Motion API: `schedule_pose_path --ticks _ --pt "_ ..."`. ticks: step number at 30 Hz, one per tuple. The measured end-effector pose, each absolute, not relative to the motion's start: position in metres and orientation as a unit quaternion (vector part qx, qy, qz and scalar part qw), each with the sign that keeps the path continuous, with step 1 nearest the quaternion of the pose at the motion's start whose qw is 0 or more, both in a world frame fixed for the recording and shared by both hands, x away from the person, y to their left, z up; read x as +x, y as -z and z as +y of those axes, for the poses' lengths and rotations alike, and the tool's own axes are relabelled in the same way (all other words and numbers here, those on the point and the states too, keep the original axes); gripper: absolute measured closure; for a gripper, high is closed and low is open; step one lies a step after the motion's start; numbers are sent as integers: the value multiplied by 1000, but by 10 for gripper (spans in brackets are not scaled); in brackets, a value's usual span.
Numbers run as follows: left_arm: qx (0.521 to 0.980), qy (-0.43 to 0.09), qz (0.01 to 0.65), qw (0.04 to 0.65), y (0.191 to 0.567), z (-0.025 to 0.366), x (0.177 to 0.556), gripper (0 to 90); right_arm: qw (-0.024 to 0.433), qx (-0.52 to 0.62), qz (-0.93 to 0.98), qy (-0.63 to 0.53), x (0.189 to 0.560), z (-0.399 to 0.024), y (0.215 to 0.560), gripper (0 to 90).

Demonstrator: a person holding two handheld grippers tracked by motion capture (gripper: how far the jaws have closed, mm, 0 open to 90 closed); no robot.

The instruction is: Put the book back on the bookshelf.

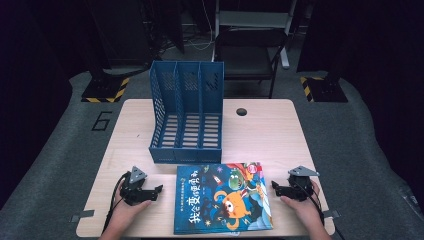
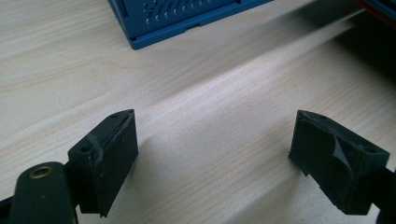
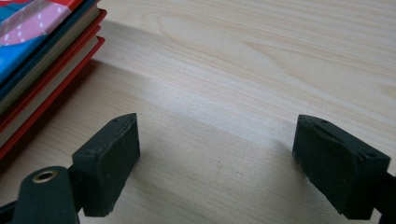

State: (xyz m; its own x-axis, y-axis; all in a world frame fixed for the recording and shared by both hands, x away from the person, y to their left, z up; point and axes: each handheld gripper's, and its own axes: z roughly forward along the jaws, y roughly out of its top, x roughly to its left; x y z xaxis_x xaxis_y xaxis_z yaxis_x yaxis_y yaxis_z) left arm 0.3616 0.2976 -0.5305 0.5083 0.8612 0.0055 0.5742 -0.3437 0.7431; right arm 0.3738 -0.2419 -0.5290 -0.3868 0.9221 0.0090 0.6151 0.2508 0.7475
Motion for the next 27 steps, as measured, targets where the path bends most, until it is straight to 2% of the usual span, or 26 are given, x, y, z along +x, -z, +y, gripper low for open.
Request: schedule_pose_path --ticks 6,11,14,17,20,27 --pt "791 -204 456 354 531 297 361 152 225 512 756 -341 372 -240 528 162" --pt "791 -205 457 351 530 296 362 163 219 510 761 -335 371 -240 526 216" --pt "790 -202 463 348 527 297 362 240 215 508 765 -334 370 -241 524 289" --pt "792 -198 463 346 526 298 363 260 214 504 767 -335 369 -240 523 337" --pt "792 -184 467 348 523 299 364 308 212 493 776 -331 368 -240 521 350" --pt "778 -167 471 380 513 298 362 355 222 494 772 -333 364 -238 517 351"
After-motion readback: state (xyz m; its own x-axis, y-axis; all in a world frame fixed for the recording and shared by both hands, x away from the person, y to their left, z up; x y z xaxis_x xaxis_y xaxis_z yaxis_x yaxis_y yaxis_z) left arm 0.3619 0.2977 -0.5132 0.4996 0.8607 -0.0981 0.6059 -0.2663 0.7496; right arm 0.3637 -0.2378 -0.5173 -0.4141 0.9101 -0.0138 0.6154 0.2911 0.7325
